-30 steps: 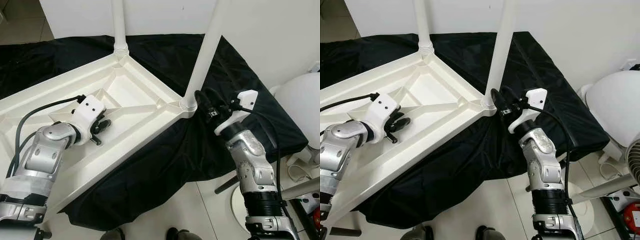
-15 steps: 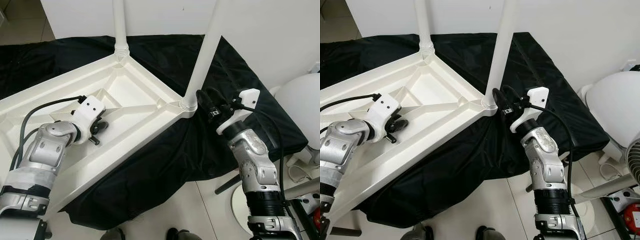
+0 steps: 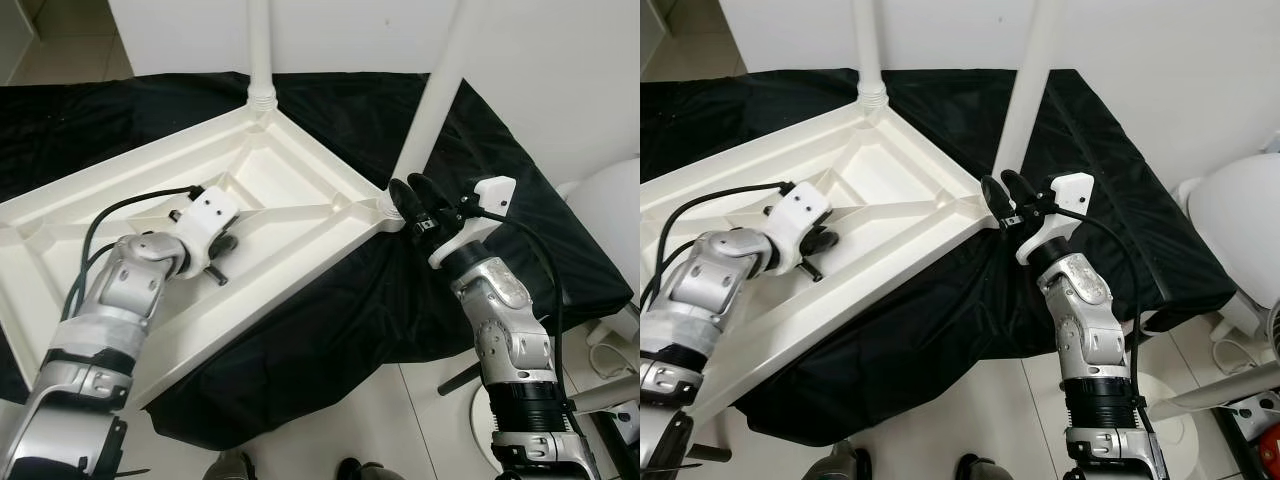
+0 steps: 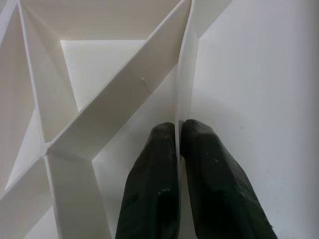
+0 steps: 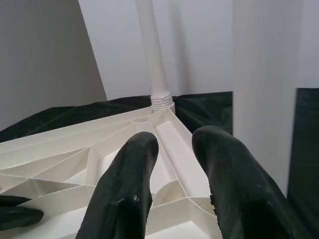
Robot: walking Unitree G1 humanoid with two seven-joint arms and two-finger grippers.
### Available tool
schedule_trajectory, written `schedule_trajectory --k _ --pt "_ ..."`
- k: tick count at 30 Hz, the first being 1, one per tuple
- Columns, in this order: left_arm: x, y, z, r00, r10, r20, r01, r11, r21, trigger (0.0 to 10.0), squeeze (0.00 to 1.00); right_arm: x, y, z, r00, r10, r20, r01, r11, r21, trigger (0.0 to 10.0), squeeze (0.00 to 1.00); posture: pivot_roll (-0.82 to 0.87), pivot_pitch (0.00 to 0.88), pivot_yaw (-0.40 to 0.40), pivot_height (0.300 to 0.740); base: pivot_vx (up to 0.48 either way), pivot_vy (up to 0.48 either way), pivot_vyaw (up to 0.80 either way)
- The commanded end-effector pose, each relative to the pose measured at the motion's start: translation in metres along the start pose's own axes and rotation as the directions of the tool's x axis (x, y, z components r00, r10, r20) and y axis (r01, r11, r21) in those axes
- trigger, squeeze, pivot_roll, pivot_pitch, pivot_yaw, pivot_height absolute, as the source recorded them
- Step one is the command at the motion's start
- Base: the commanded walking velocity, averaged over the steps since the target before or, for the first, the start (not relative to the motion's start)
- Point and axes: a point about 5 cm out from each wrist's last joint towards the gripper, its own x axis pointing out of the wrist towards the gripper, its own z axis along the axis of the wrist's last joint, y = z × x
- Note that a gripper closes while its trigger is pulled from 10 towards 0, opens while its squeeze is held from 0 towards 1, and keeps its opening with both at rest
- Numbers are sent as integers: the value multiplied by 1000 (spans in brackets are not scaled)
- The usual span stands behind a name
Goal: Building children table
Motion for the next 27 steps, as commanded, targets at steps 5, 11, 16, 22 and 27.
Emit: schedule_trajectory --k 5,11,16,22,27 --pt "9 -5 37 971 169 167 -176 984 30 10000 0 3 2 1 1000 0 5 0 1000 0 10000 0 107 158 -13 740 0 0 0" --pt "6 -8 48 947 173 270 -171 985 -29 10000 1000 2 4 -1 1000 0 0 0 1000 4 10000 0 108 157 -12 740 0 0 0" --pt "-3 -11 64 906 156 393 -137 988 -76 10000 0 2 5 -2 1000 -1 -3 1 1000 3 10000 0 109 166 -11 740 0 0 0" --pt "-28 -29 69 839 35 542 16 996 -88 10000 0 1 5 -3 1000 -15 -6 14 1000 -15 10000 0 113 169 -11 740 0 0 0" --pt "-39 -37 62 823 28 567 54 990 -128 10000 0 1 5 -4 999 -42 -3 42 999 -32 10000 0 122 174 -18 740 0 0 0"
